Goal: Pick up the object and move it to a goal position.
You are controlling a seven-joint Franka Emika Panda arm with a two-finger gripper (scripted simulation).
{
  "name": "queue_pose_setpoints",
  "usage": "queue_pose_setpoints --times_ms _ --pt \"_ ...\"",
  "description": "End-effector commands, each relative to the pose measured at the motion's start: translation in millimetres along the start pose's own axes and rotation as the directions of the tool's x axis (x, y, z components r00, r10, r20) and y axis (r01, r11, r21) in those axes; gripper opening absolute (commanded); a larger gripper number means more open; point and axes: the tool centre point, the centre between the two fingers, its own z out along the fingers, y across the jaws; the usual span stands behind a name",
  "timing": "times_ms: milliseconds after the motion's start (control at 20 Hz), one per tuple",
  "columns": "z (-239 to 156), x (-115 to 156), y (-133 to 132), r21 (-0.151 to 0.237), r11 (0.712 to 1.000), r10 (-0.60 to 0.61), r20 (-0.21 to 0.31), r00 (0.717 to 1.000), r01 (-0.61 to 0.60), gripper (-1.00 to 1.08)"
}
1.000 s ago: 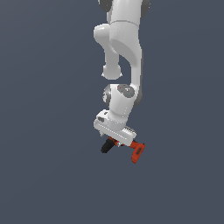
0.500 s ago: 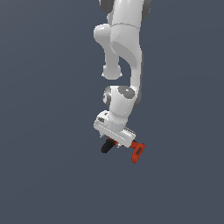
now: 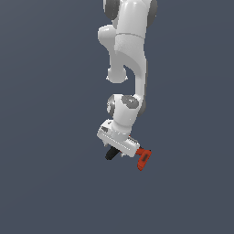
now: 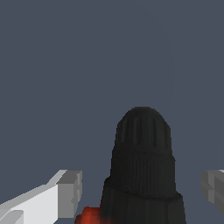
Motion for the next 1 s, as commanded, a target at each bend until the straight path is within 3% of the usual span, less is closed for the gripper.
queue_pose_setpoints --times_ms 0,50,100,950 --pt "4.0 0.1 -0.1 0.001 1.000 0.001 -0.001 1.000 -0.001 1.08" --pt "4.3 0.1 -0.1 0.001 1.000 0.001 -0.001 1.000 -0.001 1.08" --pt "4.3 0.1 -0.1 0.001 1.000 0.001 -0.001 1.000 -0.001 -1.00" --pt "-6.3 7.2 8.5 0.001 1.000 0.002 -0.002 1.000 -0.002 -1.00"
